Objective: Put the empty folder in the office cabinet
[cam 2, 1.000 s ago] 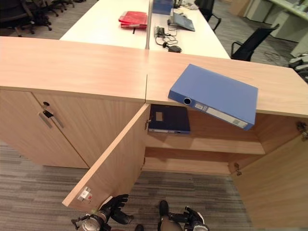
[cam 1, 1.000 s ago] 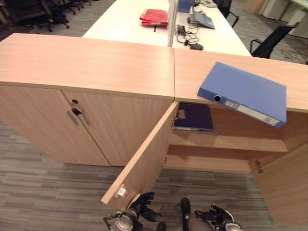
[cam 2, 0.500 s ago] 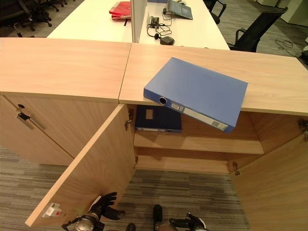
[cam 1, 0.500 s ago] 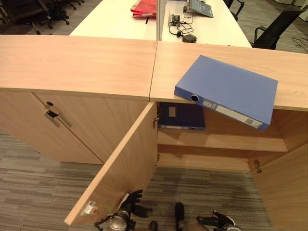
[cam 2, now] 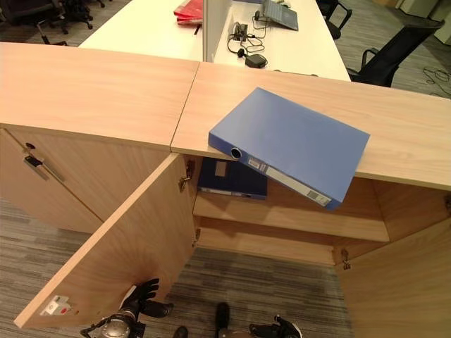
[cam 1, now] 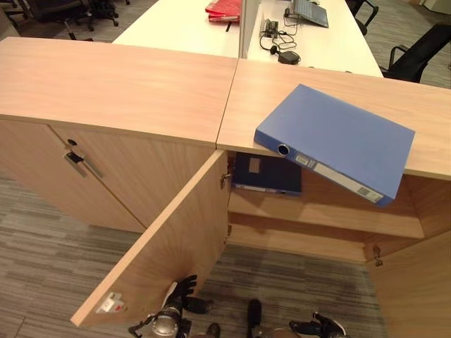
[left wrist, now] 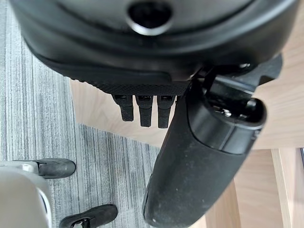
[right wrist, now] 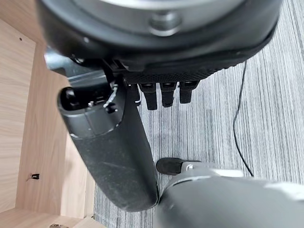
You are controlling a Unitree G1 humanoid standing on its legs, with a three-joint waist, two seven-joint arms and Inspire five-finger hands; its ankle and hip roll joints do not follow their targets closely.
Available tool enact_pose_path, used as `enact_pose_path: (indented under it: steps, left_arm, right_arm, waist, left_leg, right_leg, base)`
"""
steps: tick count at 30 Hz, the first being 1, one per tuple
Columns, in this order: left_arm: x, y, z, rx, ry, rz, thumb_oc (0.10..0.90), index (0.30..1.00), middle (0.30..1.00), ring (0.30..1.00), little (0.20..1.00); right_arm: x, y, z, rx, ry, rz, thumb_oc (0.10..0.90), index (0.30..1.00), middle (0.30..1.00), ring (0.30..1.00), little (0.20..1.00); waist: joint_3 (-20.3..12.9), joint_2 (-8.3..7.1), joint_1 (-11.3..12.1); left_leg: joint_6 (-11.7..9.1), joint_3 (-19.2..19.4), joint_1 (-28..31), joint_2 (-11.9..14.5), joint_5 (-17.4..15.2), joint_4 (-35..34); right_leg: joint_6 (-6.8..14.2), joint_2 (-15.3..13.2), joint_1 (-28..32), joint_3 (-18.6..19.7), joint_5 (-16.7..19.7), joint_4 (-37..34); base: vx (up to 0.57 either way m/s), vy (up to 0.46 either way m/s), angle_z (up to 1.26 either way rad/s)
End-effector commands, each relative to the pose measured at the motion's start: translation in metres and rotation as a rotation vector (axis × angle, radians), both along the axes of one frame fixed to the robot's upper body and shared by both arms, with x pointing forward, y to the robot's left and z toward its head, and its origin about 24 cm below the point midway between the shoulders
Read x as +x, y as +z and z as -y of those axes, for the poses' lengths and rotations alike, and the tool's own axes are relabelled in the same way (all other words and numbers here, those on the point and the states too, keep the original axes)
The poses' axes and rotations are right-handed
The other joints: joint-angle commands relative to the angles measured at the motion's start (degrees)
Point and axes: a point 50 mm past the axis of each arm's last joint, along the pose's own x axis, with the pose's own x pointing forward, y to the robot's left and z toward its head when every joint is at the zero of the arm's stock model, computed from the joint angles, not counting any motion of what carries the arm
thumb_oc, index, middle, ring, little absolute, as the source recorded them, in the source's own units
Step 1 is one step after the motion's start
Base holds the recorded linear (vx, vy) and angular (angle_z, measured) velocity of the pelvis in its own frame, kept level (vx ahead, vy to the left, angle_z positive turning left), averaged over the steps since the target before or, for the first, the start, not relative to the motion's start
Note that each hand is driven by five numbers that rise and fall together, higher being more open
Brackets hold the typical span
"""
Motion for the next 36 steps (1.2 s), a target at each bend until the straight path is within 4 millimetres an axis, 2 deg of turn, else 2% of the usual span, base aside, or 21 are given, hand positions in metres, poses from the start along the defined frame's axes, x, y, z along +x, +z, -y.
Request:
enact_pose_path:
  steps: [1, 4, 5, 8, 12, 13, 14, 15, 16, 17, 18, 20, 21, 22, 24, 25, 26, 28, 32, 35, 36]
  left_arm:
    - [0.033, 0.028, -0.005, 0.045, -0.046, 0.193, 0.800, 0.900, 0.900, 0.900, 0.900]
    - [0.034, 0.027, -0.004, 0.044, -0.054, 0.179, 0.800, 0.900, 0.900, 0.900, 0.900]
    - [0.035, 0.027, -0.005, 0.047, -0.053, 0.175, 0.800, 0.900, 0.900, 0.900, 0.900]
    - [0.036, 0.026, -0.002, 0.040, -0.057, 0.177, 0.800, 0.900, 0.900, 0.900, 0.900]
    - [0.034, 0.025, 0.000, 0.048, -0.068, 0.166, 0.800, 0.900, 0.900, 0.900, 0.900]
    - [0.034, 0.025, 0.001, 0.050, -0.077, 0.164, 0.800, 0.900, 0.900, 0.900, 0.900]
    - [0.034, 0.025, 0.001, 0.050, -0.077, 0.164, 0.800, 0.900, 0.900, 0.900, 0.900]
    - [0.036, 0.027, 0.000, 0.056, -0.095, 0.169, 0.800, 0.900, 0.900, 0.900, 0.900]
    - [0.036, 0.027, -0.001, 0.063, -0.100, 0.170, 0.800, 0.900, 0.900, 0.900, 0.900]
    - [0.037, 0.028, -0.001, 0.063, -0.100, 0.170, 0.800, 0.900, 0.900, 0.900, 0.900]
    - [0.033, 0.025, -0.003, 0.074, -0.106, 0.152, 0.800, 0.900, 0.900, 0.900, 0.900]
    - [0.029, 0.022, -0.005, 0.080, -0.104, 0.136, 0.800, 0.900, 0.900, 0.900, 0.900]
    - [0.029, 0.021, -0.007, 0.080, -0.101, 0.134, 0.800, 0.900, 0.900, 0.900, 0.900]
    - [0.028, 0.021, -0.007, 0.080, -0.101, 0.134, 0.800, 0.900, 0.900, 0.900, 0.900]
    - [0.032, 0.025, -0.011, 0.091, -0.104, 0.148, 0.800, 0.900, 0.900, 0.900, 0.900]
    - [0.032, 0.025, -0.011, 0.091, -0.104, 0.148, 0.800, 0.900, 0.900, 0.900, 0.900]
    - [0.034, 0.027, -0.016, 0.110, -0.100, 0.159, 0.800, 0.900, 0.900, 0.900, 0.900]
    - [0.039, 0.030, -0.019, 0.123, -0.087, 0.174, 0.800, 0.900, 0.900, 0.900, 0.900]
    - [0.052, 0.038, -0.022, 0.133, -0.088, 0.213, 0.800, 0.900, 0.900, 0.900, 0.900]
    - [0.055, 0.042, -0.025, 0.148, -0.087, 0.225, 0.800, 0.900, 0.900, 0.900, 0.900]
    - [0.058, 0.045, -0.024, 0.143, -0.086, 0.244, 0.800, 0.900, 0.900, 0.900, 0.900]
  right_arm:
    - [-0.019, 0.002, 0.027, -0.077, -0.056, -0.032, 0.800, 0.900, 0.900, 0.900, 0.900]
    - [-0.021, 0.003, 0.031, -0.087, -0.066, -0.041, 0.800, 0.900, 0.900, 0.900, 0.900]
    - [-0.020, 0.003, 0.032, -0.095, -0.056, -0.044, 0.800, 0.900, 0.900, 0.900, 0.900]
    - [-0.017, 0.003, 0.029, -0.096, -0.036, -0.041, 0.800, 0.900, 0.900, 0.900, 0.900]
    - [-0.017, 0.002, 0.026, -0.092, -0.017, -0.045, 0.800, 0.900, 0.900, 0.900, 0.900]
    - [-0.015, 0.002, 0.024, -0.094, 0.000, -0.046, 0.800, 0.900, 0.900, 0.900, 0.900]
    - [-0.015, 0.002, 0.024, -0.094, 0.000, -0.046, 0.800, 0.900, 0.900, 0.900, 0.900]
    - [-0.007, 0.002, 0.020, -0.092, 0.021, -0.034, 0.800, 0.900, 0.900, 0.900, 0.900]
    - [-0.004, 0.003, 0.019, -0.089, 0.023, -0.023, 0.800, 0.900, 0.900, 0.900, 0.900]
    - [-0.003, 0.003, 0.019, -0.089, 0.023, -0.023, 0.800, 0.900, 0.900, 0.900, 0.900]
    - [0.000, 0.003, 0.014, -0.070, 0.013, -0.004, 0.800, 0.900, 0.900, 0.900, 0.900]
    - [0.000, 0.002, 0.009, -0.052, -0.003, 0.009, 0.800, 0.900, 0.900, 0.900, 0.900]
    - [0.004, 0.004, 0.010, -0.052, -0.014, 0.032, 0.800, 0.900, 0.900, 0.900, 0.900]
    - [0.004, 0.004, 0.010, -0.052, -0.014, 0.032, 0.800, 0.900, 0.900, 0.900, 0.900]
    - [0.023, 0.011, 0.010, -0.034, -0.028, 0.119, 0.800, 0.900, 0.900, 0.900, 0.900]
    - [0.023, 0.011, 0.010, -0.034, -0.028, 0.118, 0.800, 0.900, 0.900, 0.900, 0.900]
    - [0.038, 0.017, 0.004, -0.007, -0.011, 0.188, 0.800, 0.900, 0.900, 0.900, 0.900]
    - [0.057, 0.028, -0.004, 0.014, 0.031, 0.277, 0.800, 0.900, 0.900, 0.900, 0.900]
    - [0.080, 0.044, -0.009, 0.035, 0.088, 0.393, 0.800, 0.900, 0.900, 0.900, 0.900]
    - [0.083, 0.048, -0.012, 0.044, 0.114, 0.422, 0.800, 0.900, 0.900, 0.900, 0.900]
    - [0.084, 0.051, -0.011, 0.041, 0.129, 0.442, 0.800, 0.900, 0.900, 0.900, 0.900]
  waist:
    - [1.3, 0.13, -0.5]
    - [0.8, 0.62, -0.1]
    - [0.8, 1.16, 0.2]
    - [1.1, 1.89, 1.2]
    - [-0.3, 3.43, 1.1]
    - [-0.6, 4.14, 1.2]
    - [-0.6, 4.15, 1.3]
    - [-0.1, 6.00, 1.9]
    - [0.3, 6.69, 2.0]
    - [0.4, 6.65, 2.1]
    - [0.3, 7.47, 2.4]
    - [0.2, 7.62, 2.2]
    - [0.0, 7.53, 2.0]
    - [0.1, 7.55, 2.0]
    - [0.0, 6.94, 1.9]
    - [0.1, 6.98, 1.9]
    - [0.4, 6.16, 2.0]
    - [1.3, 5.19, 2.3]
    - [3.0, 3.41, 2.4]
    - [4.0, 2.42, 2.3]
    - [3.8, 0.84, 2.5]
  left_leg:
    - [1.7, 12.5, -2.7, 3.9, -1.9, 7.0]
    - [3.1, 13.8, -4.8, 0.6, -3.7, 4.5]
    - [3.1, 13.8, -6.3, -0.9, -2.6, 2.9]
    - [2.3, 13.4, -9.0, -1.8, -1.1, 3.1]
    - [3.0, 12.6, -2.4, -1.6, 0.8, -7.0]
    - [3.3, 12.6, -1.3, -1.6, 1.2, -8.8]
    - [3.3, 12.7, -1.1, -1.6, 1.2, -9.0]
    - [3.7, 12.9, 0.6, -0.6, 2.4, -11.5]
    - [3.6, 13.2, 1.5, 0.0, 2.8, -12.5]
    - [3.6, 13.3, 1.5, 0.0, 2.8, -12.6]
    - [3.2, 14.5, 3.1, 1.4, 3.0, -13.9]
    - [3.2, 13.5, 3.7, 2.1, 2.5, -13.9]
    - [3.1, 12.9, 3.7, 2.3, 2.2, -13.9]
    - [3.1, 12.9, 3.8, 2.4, 2.2, -13.9]
    - [2.9, 12.3, 4.6, 2.7, 1.4, -13.9]
    - [2.9, 12.3, 4.7, 2.7, 1.4, -13.9]
    - [2.7, 11.7, 5.5, 3.1, 0.8, -13.9]
    - [2.3, 10.9, 6.4, 3.8, 0.1, -13.8]
    - [1.4, 8.3, 8.0, 6.2, -1.2, -13.2]
    - [0.7, 6.6, 8.7, 8.3, -1.4, -13.8]
    - [-0.3, 5.9, 8.3, 9.4, -1.4, -13.9]
  right_leg:
    - [4.3, -3.7, -0.6, 2.0, -1.9, 4.7]
    - [4.4, -3.3, 0.4, 1.8, -2.0, 3.9]
    - [4.5, -2.8, 1.0, 2.2, -2.0, 3.4]
    - [4.6, -2.2, 1.5, 3.3, -1.8, 3.0]
    - [5.2, -1.3, 2.4, 4.3, -2.0, 2.2]
    - [5.2, -1.2, 1.8, 4.6, -2.6, 3.6]
    - [5.2, -1.2, 1.8, 4.7, -2.7, 3.7]
    - [5.2, -1.7, -1.7, 5.3, -4.7, 11.9]
    - [5.5, -2.5, -3.4, 4.7, -4.8, 15.3]
    - [5.6, -2.6, -3.5, 4.8, -5.0, 15.6]
    - [5.6, -7.1, -4.8, 0.4, -4.6, 18.5]
    - [5.3, -10.0, -5.2, -0.3, -3.8, 18.4]
    - [5.7, -11.1, -5.0, 0.8, -3.0, 16.6]
    - [5.7, -11.1, -4.9, 0.8, -3.0, 16.5]
    - [7.0, -14.5, -3.4, 2.7, 0.6, 9.9]
    - [7.0, -14.5, -3.2, 2.7, 0.7, 9.7]
    - [7.8, -16.2, -3.3, 3.7, 3.0, 6.4]
    - [8.7, -17.4, -3.9, 5.3, 5.1, 3.8]
    - [9.5, -19.0, -7.0, 7.6, 8.0, 2.7]
    - [9.6, -18.7, -8.1, 10.5, 8.0, 5.2]
    - [10.0, -17.9, -6.3, 9.7, 5.4, 4.9]
  base:
    - [0.02, -0.077, 0.42]
    - [0.05, -0.011, 0.55]
    - [0.04, 0.030, 0.20]
    - [0.01, 0.067, -0.16]
    - [0.05, 0.110, -0.47]
    - [0.02, 0.152, -0.13]
    - [-0.03, 0.207, -0.21]
    - [-0.05, 0.198, -0.28]
    - [-0.05, 0.198, -0.67]
    - [-0.01, 0.104, -0.74]
    - [0.01, 0.035, -0.73]
    - [0.02, -0.018, -0.26]
    - [0.02, -0.046, -0.21]
    - [0.06, -0.092, -0.13]
    - [0.07, -0.111, 0.05]
    - [0.09, -0.160, 0.13]
    - [0.09, -0.177, 0.14]
    - [0.13, -0.252, 0.03]
    - [0.15, -0.327, 0.29]
    - [0.14, -0.340, 0.36]
    - [0.25, -0.644, 0.35]
